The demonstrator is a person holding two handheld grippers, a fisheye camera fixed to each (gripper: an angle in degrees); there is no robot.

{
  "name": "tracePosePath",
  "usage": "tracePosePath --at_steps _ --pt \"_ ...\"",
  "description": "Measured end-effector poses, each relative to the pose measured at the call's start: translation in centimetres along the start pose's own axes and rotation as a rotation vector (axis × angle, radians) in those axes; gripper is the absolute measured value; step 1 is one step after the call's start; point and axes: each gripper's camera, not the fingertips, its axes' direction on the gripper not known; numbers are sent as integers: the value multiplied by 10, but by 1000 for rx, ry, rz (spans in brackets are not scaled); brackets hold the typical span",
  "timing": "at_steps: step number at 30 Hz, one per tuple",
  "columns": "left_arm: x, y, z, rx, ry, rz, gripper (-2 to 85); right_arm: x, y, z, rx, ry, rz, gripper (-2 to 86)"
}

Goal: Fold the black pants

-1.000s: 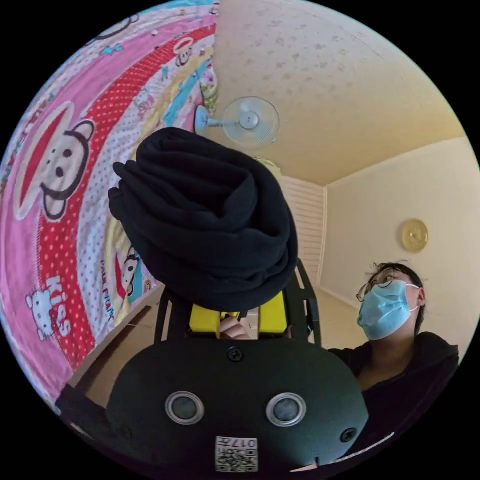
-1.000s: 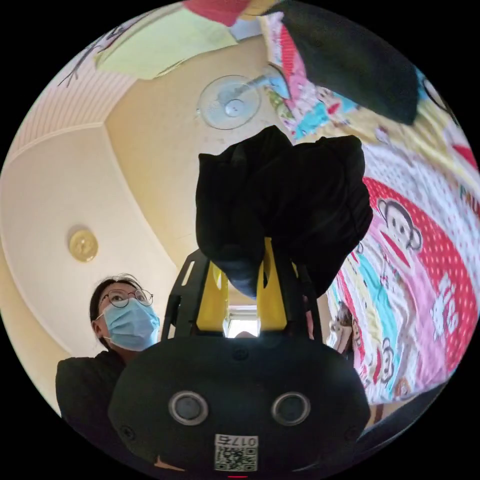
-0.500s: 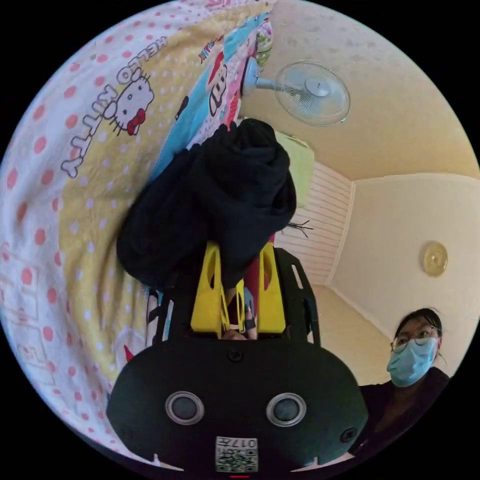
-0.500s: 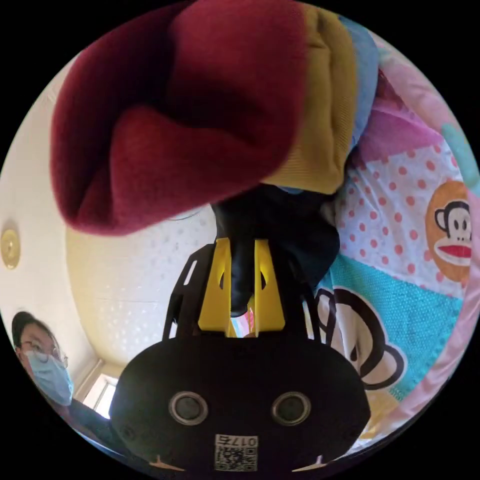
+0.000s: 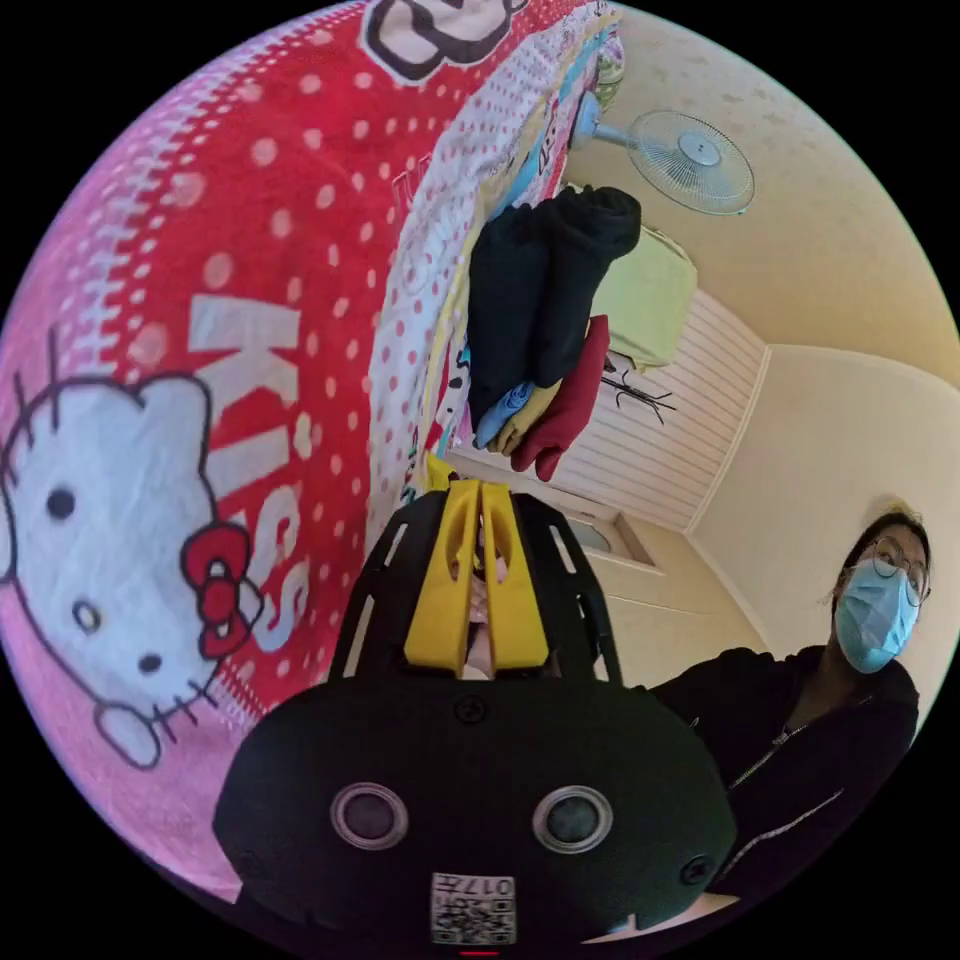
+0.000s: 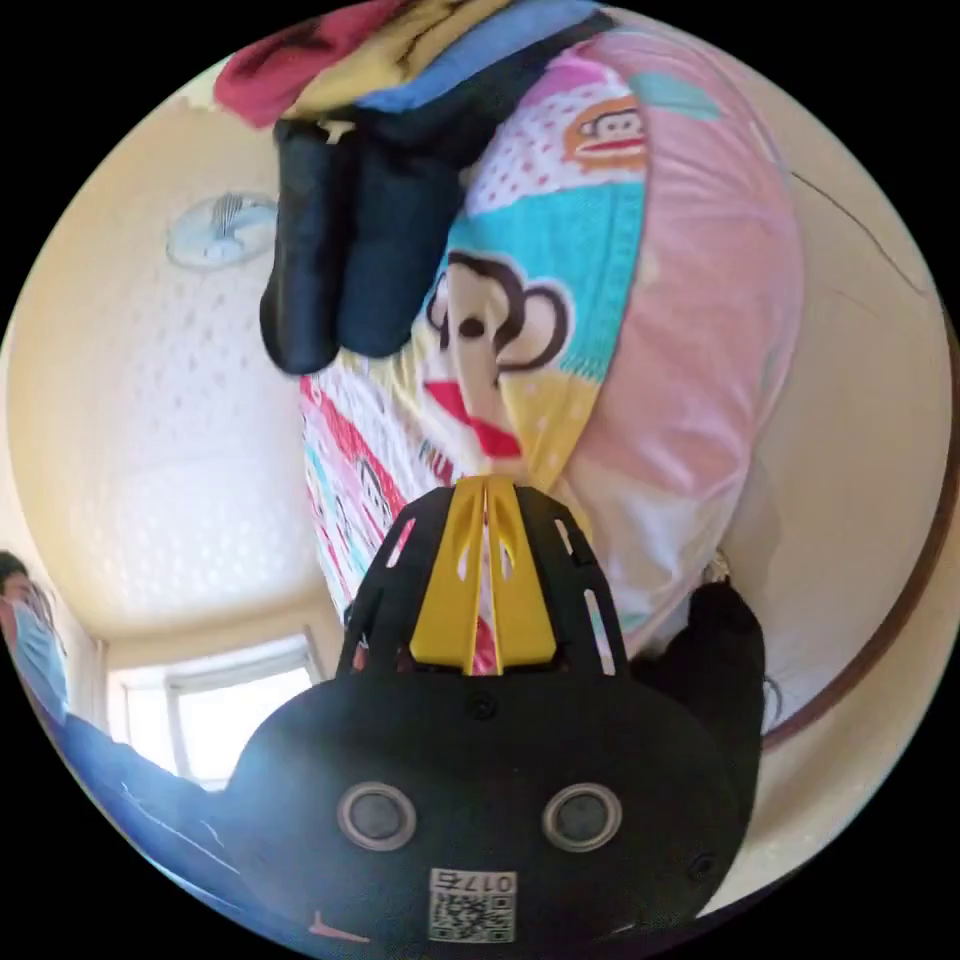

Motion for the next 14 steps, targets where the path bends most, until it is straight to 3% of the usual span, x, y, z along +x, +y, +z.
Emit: tracePosePath --at_steps 2,5,11,14 --pt "1 29 -19 -8 -44 -18 -10 -21 33 45 -240 144 -218 4" --pt "13 80 -58 -6 -152 -37 -10 -54 79 100 -486 190 -477 4" --pt "42 197 -147 248 -315 -68 -10 -126 172 202 -787 199 -1014 6" --pt "49 243 -178 355 -399 -55 -9 -147 204 253 -892 227 -1118 10"
